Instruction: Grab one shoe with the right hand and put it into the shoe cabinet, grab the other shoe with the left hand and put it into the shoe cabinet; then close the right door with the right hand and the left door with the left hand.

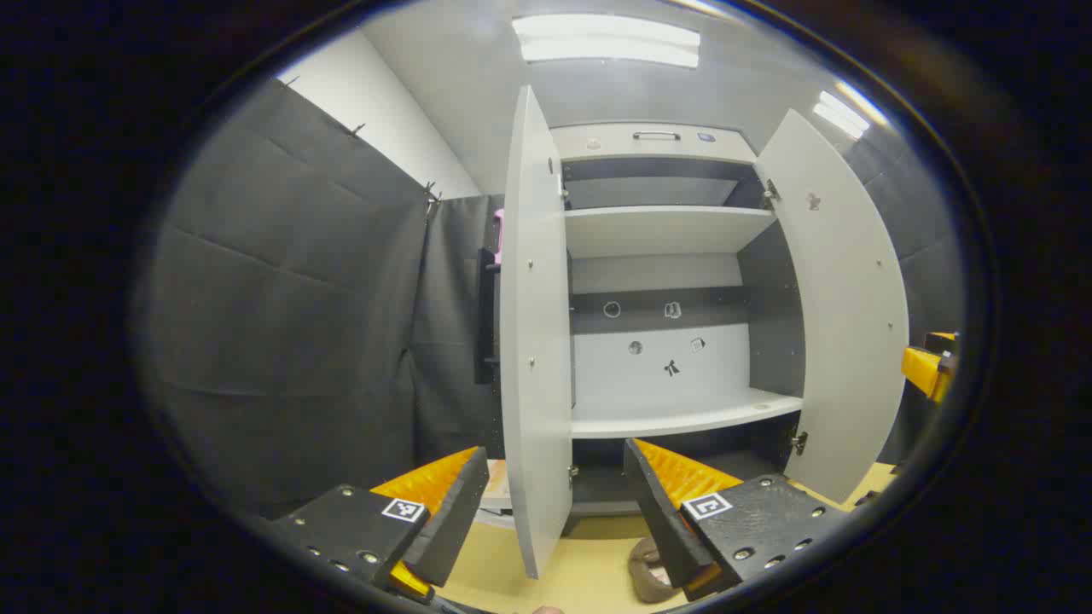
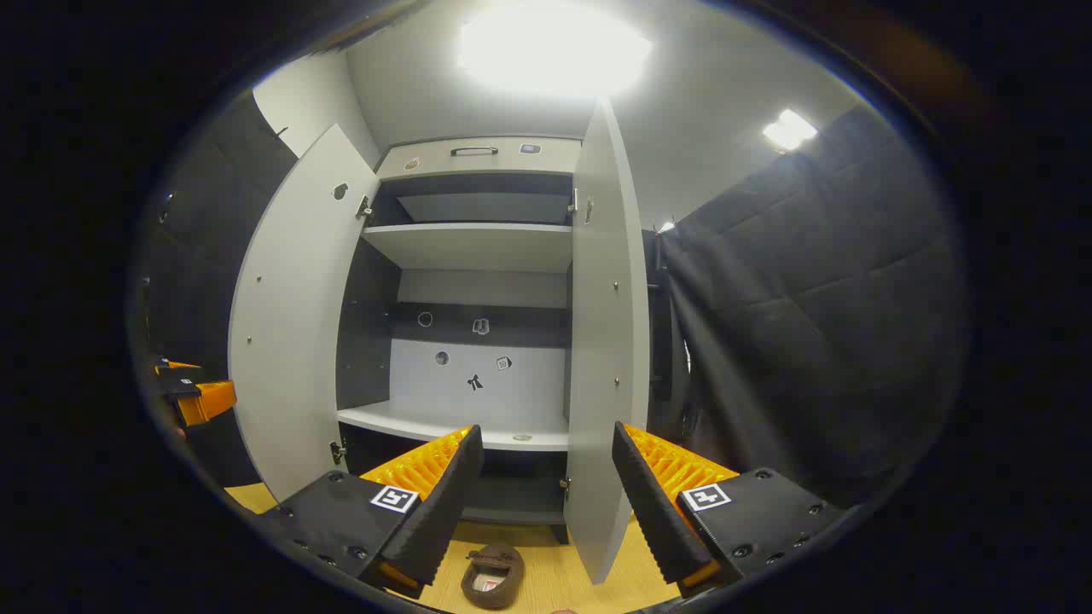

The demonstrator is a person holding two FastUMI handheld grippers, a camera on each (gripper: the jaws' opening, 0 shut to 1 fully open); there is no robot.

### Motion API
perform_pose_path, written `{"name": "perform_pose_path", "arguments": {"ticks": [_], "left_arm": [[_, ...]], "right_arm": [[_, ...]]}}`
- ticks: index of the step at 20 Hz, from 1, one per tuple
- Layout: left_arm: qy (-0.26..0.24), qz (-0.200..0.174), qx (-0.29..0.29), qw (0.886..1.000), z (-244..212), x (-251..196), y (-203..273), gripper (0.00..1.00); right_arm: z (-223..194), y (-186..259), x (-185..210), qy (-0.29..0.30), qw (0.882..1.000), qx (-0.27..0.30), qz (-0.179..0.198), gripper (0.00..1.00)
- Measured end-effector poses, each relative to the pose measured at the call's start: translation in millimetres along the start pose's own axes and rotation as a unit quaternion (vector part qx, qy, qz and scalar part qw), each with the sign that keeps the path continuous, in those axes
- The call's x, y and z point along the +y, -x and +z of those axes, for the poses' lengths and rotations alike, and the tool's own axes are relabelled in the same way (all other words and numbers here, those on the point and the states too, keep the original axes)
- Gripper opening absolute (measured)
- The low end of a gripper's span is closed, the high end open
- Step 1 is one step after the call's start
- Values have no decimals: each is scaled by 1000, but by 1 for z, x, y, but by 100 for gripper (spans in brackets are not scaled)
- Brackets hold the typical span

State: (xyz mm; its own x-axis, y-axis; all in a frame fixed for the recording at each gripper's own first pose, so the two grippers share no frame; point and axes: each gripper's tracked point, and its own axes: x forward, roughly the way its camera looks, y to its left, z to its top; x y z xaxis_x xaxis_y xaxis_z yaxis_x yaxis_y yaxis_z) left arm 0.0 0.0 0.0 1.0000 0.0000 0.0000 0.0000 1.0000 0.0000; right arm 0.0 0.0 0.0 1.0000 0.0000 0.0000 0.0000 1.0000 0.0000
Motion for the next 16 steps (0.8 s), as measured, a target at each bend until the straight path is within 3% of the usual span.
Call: {"name": "perform_pose_path", "arguments": {"ticks": [12,13,16], "left_arm": [[-13,3,-9,1000,7,-7,5,86],[-12,4,-8,1000,6,-7,5,86],[-15,5,-8,1000,6,-8,2,85]], "right_arm": [[0,-3,-1,-6,1000,0,6,96],[0,-5,0,-6,1000,0,7,92],[-1,-9,0,-9,1000,1,8,96]]}}
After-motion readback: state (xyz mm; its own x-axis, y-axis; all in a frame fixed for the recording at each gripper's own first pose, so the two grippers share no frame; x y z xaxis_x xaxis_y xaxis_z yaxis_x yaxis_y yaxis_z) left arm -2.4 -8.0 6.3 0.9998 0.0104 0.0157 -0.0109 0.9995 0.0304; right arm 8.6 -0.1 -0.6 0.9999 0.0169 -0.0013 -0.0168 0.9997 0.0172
